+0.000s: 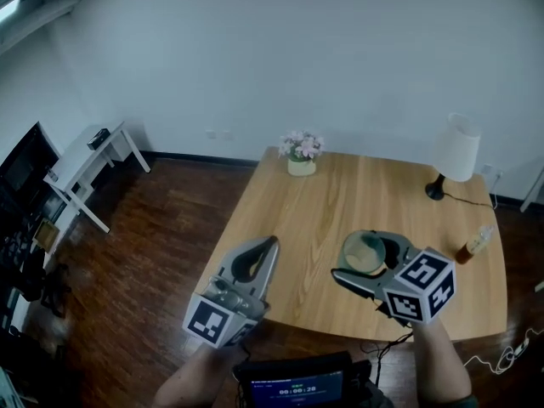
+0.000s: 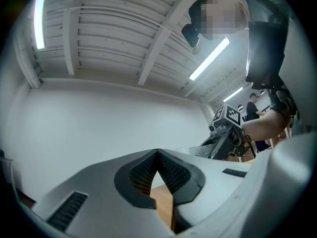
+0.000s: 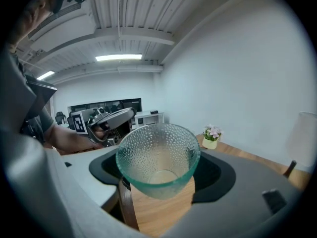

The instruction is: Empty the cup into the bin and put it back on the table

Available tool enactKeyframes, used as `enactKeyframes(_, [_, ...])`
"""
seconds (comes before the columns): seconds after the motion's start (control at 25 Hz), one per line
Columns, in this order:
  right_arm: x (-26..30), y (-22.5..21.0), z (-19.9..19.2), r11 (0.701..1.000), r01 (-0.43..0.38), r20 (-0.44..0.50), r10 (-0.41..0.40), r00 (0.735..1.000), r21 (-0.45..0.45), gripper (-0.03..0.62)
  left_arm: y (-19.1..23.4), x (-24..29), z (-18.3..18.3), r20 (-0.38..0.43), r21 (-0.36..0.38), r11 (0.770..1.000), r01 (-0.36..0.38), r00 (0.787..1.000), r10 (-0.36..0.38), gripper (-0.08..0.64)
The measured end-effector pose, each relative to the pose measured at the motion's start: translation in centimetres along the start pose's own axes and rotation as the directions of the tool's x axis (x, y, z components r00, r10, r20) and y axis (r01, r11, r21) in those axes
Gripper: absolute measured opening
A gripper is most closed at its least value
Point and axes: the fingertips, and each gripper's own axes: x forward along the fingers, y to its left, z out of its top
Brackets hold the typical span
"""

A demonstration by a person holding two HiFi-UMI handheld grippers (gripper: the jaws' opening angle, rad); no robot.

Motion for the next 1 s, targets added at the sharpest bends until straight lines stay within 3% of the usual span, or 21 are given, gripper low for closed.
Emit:
enactKeyframes(0.48, [-5.1,-6.4,-4.5,0.991,0.114,-0.007,-0.114,0.993,0.066,0.399,-6.0,5.8,-2.9,-0.046,-0.05,0.995,0.086,0.995,-0.088,-0.006])
enactKeyframes(1.0, [-4.9,-13.3,-9.6,0.952,0.261,-0.066,-0.254,0.965,0.159,0.399,-7.4,10.6,-9.8,-0.153,-0.179,0.969,0.172,0.968,-0.2,-0.006])
